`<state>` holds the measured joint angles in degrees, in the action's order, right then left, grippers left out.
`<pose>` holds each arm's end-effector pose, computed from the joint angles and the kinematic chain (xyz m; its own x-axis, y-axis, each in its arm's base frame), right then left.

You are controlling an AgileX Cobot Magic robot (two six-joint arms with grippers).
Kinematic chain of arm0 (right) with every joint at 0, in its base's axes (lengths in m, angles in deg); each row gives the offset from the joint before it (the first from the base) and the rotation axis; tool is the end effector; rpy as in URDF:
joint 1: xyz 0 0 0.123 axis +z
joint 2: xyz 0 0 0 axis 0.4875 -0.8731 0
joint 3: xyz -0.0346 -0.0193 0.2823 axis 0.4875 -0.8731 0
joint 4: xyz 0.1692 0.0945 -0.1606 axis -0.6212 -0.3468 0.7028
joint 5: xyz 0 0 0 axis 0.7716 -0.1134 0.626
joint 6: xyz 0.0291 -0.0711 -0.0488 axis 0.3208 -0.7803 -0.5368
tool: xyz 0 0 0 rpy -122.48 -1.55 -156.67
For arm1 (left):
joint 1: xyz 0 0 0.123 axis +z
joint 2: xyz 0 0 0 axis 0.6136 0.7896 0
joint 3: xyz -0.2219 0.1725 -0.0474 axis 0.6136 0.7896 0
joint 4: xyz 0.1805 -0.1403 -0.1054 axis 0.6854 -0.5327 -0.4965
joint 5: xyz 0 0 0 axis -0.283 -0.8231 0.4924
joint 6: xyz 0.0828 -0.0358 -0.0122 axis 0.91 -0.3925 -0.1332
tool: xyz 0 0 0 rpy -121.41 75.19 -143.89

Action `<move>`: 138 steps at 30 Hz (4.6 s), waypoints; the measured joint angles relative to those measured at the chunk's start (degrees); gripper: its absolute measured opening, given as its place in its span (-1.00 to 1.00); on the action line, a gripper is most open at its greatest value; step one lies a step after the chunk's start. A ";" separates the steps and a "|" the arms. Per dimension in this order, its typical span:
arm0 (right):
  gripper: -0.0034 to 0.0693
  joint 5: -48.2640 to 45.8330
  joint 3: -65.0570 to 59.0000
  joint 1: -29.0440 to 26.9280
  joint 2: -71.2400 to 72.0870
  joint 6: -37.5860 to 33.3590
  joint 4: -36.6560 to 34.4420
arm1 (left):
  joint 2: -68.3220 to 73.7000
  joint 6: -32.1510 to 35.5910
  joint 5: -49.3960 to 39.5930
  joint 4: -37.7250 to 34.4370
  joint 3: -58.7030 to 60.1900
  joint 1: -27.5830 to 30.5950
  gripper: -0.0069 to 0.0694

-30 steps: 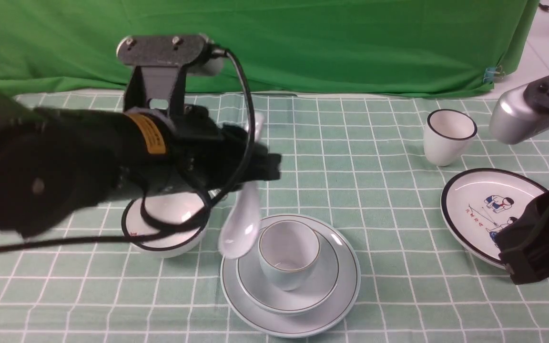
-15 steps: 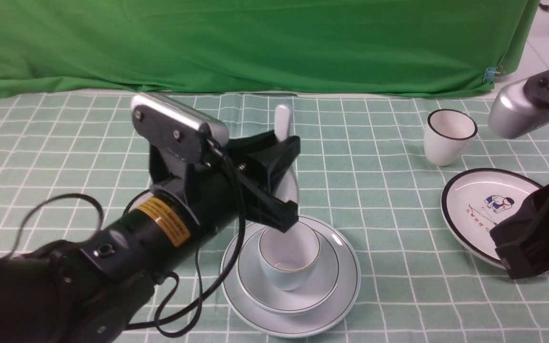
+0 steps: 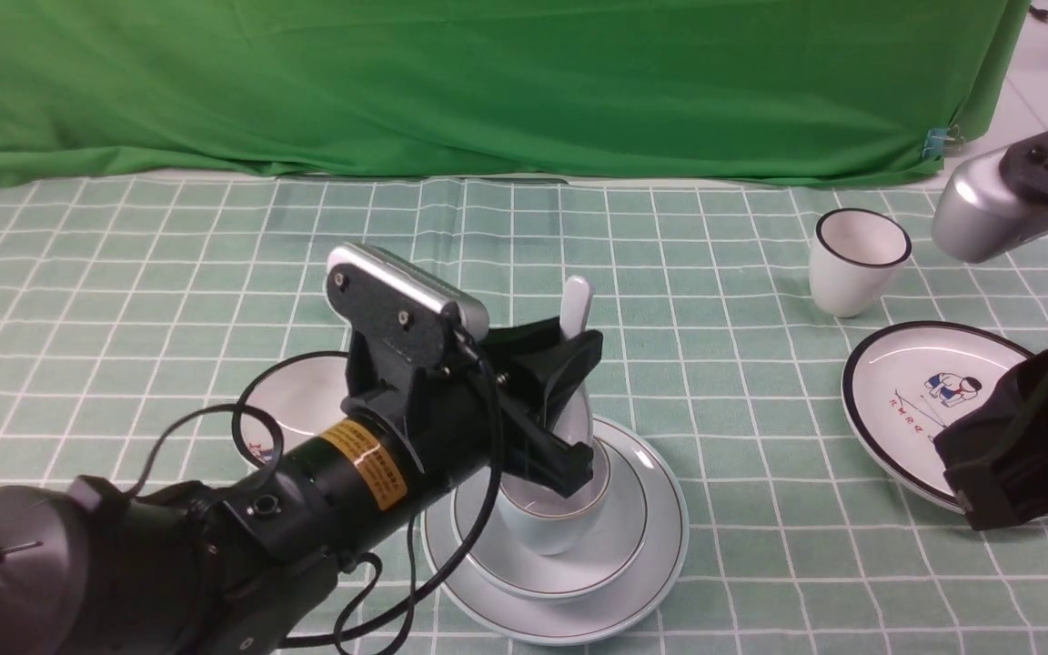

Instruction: Place the bowls on the plates on the blue tablecloth, put the cups on the bowls, and place the spoons in the cups.

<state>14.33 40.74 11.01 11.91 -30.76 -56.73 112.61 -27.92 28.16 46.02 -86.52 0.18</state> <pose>0.1622 0.1284 0.3783 -0.6520 -0.3939 -0.6479 -0.5335 0.8455 0.0228 0.2388 -0.2029 0.2018 -0.0831 -0.0244 -0.9962 0.7265 0.6828 -0.0773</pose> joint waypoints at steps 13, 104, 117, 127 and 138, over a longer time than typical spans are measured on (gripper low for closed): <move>-0.85 1.79 0.00 0.00 0.00 -0.57 0.00 | 0.25 0.00 -3.25 0.00 0.24 0.00 0.08; -0.51 41.86 -27.23 0.00 56.80 11.22 30.86 | -95.15 19.24 -67.33 -16.47 34.77 37.31 -0.79; -0.45 41.86 -27.23 0.00 56.80 11.22 30.86 | -95.15 19.24 -67.33 -16.25 34.77 37.31 -0.79; -0.38 42.46 -27.23 0.00 56.75 7.40 25.82 | -95.15 19.24 -67.33 -16.25 34.77 37.31 -0.79; -0.37 47.31 -29.54 0.00 52.59 -9.51 2.22 | -95.15 19.24 -67.33 -16.18 34.77 37.31 -0.77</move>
<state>61.65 11.20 11.01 64.50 -40.27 -54.51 17.46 -8.69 -39.17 29.83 -51.75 37.49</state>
